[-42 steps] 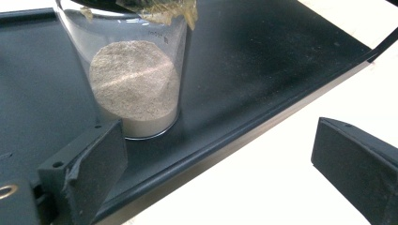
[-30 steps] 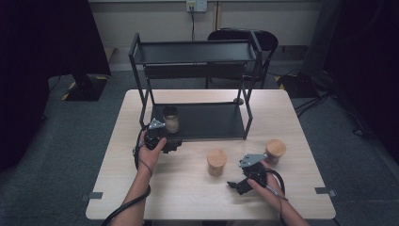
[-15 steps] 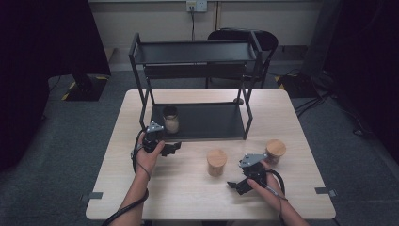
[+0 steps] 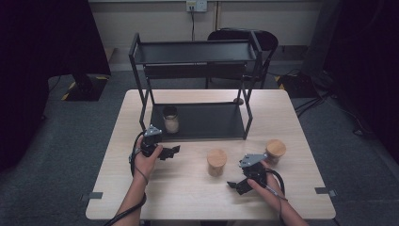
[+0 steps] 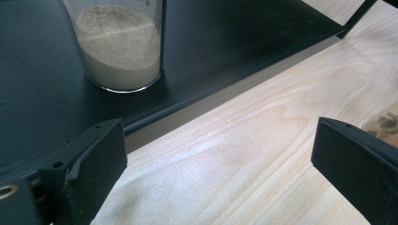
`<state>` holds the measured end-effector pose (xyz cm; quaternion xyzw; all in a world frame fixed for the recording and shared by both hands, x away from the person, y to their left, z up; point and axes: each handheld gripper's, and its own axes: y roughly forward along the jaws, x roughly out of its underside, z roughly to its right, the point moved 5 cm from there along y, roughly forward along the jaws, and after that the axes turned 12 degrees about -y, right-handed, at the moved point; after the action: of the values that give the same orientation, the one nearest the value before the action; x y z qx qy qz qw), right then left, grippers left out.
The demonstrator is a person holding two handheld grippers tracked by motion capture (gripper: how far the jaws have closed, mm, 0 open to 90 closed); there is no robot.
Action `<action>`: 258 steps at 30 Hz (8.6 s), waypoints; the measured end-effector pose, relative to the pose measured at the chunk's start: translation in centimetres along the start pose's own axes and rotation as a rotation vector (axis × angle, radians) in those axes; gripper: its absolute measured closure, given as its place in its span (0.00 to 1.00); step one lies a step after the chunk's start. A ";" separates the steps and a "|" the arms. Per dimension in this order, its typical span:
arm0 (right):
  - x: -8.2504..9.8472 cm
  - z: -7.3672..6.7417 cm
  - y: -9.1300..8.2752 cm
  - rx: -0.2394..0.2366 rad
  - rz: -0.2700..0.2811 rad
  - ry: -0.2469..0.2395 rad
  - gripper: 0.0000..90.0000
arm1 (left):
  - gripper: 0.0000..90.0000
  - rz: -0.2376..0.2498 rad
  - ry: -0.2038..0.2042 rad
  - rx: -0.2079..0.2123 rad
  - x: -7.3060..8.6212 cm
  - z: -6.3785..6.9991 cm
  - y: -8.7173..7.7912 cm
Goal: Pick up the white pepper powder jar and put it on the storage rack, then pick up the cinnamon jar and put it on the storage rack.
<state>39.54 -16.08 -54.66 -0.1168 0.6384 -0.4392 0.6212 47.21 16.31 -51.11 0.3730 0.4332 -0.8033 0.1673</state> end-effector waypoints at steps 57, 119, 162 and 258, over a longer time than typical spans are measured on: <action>0.0 0.0 0.0 0.000 0.000 0.000 0.00 | 0.04 0.002 0.020 0.009 3.4 0.1 -3.6; 0.0 0.0 0.0 0.000 0.000 0.000 0.00 | 0.04 -0.002 -0.001 -0.047 6.4 -2.2 -6.7; 0.0 0.0 0.0 0.000 0.000 0.000 0.00 | 0.04 -0.085 0.057 -0.156 9.3 -4.8 -9.1; -3.8 0.3 1.2 -0.039 0.058 -0.004 0.01 | 0.00 -0.117 0.122 -0.169 9.7 -4.8 -9.2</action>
<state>41.08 -12.87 -52.82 -0.1113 0.6487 -0.4083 0.6325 37.51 25.99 -54.71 0.3797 0.5299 -0.7480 0.1245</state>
